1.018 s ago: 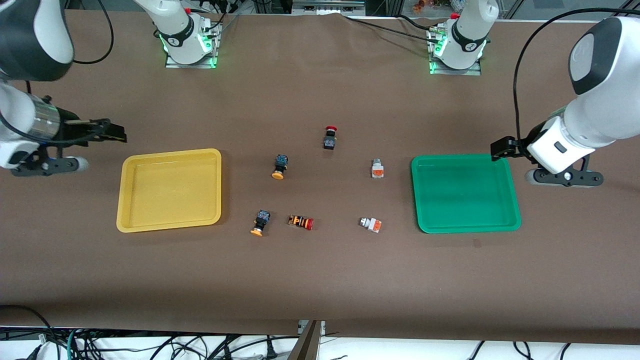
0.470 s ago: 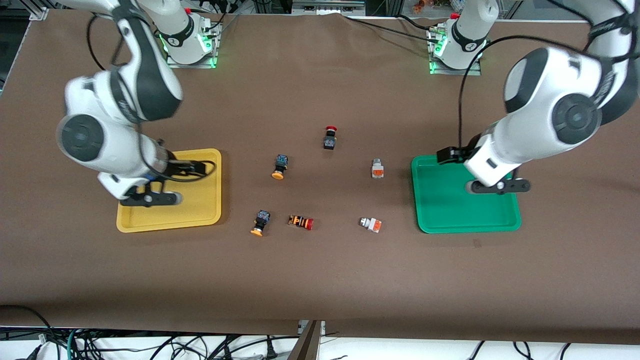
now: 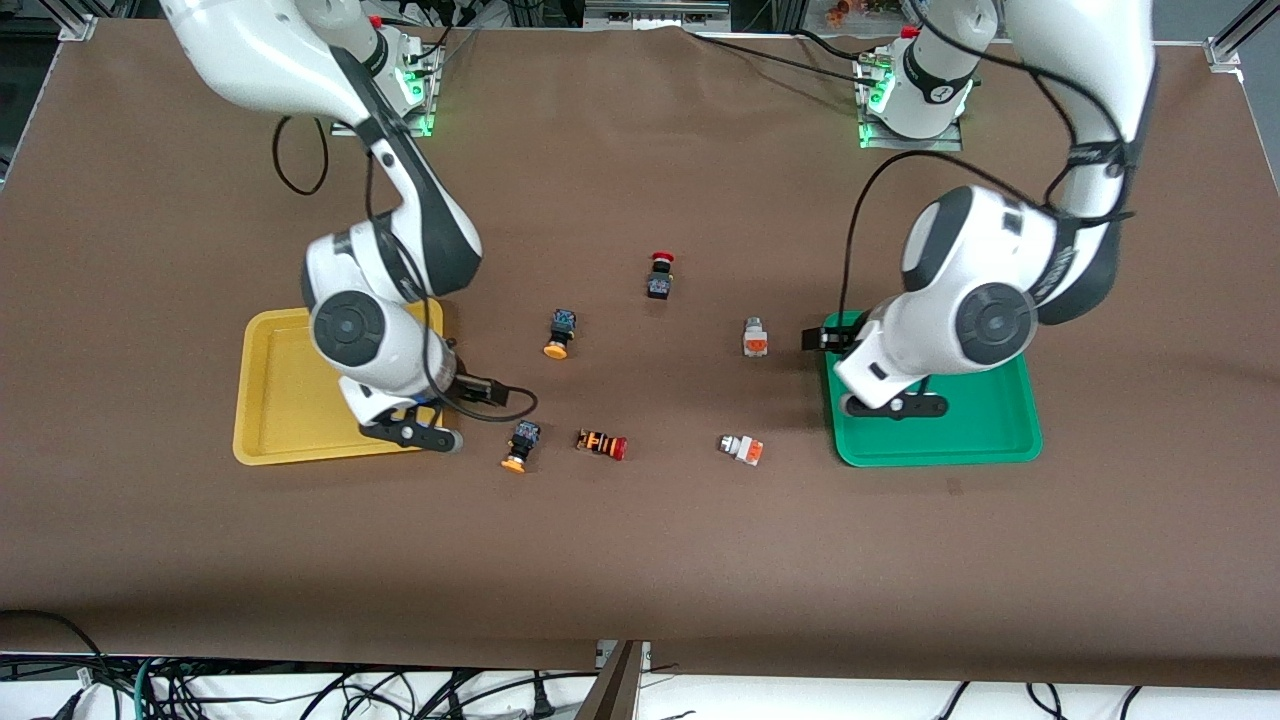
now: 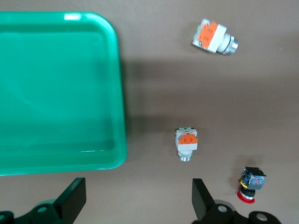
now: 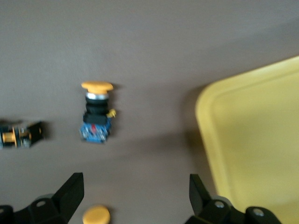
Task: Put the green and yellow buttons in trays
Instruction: 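Reach the right gripper to a yellow button while the left gripper reaches a white block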
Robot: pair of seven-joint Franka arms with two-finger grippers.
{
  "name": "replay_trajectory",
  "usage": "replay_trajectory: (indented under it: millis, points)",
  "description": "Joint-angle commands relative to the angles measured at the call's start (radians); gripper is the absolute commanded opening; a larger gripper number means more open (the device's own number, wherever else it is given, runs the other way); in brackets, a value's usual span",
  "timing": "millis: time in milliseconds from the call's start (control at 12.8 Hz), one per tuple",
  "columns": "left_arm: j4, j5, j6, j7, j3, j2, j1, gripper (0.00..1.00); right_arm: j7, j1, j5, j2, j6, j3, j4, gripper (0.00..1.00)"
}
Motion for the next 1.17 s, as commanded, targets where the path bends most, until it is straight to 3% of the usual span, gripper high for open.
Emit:
replay_trajectory:
  millis: [0, 548, 627, 705, 783, 940, 1096]
  points:
    - [-0.004, -0.019, 0.058, -0.067, 0.006, 0.056, -0.042, 1.00, 0.098, 0.027, 0.007, 0.084, 0.134, -0.006, 0.020, 1.00]
    - [-0.122, -0.019, 0.340, -0.157, 0.006, 0.150, -0.156, 1.00, 0.195, 0.071, 0.003, 0.172, 0.265, -0.006, 0.020, 1.00]
    - [-0.154, -0.019, 0.386, -0.157, 0.006, 0.150, -0.159, 1.00, 0.180, 0.070, 0.001, 0.175, 0.267, -0.008, 0.020, 0.90]
    - [-0.173, -0.017, 0.404, -0.153, 0.006, 0.150, -0.161, 1.00, 0.177, 0.067, 0.000, 0.178, 0.270, -0.008, 0.020, 0.55]
    - [-0.184, -0.016, 0.404, -0.147, 0.007, 0.151, -0.165, 1.00, 0.169, 0.065, -0.004, 0.178, 0.270, -0.008, 0.022, 0.31]
    - [-0.199, -0.017, 0.404, -0.151, 0.006, 0.154, -0.173, 1.00, 0.117, 0.061, -0.004, 0.175, 0.268, -0.008, 0.023, 0.07]
    - [-0.210, -0.017, 0.404, -0.151, 0.003, 0.154, -0.188, 1.00, 0.101, 0.059, -0.007, 0.164, 0.262, -0.009, 0.029, 0.03]
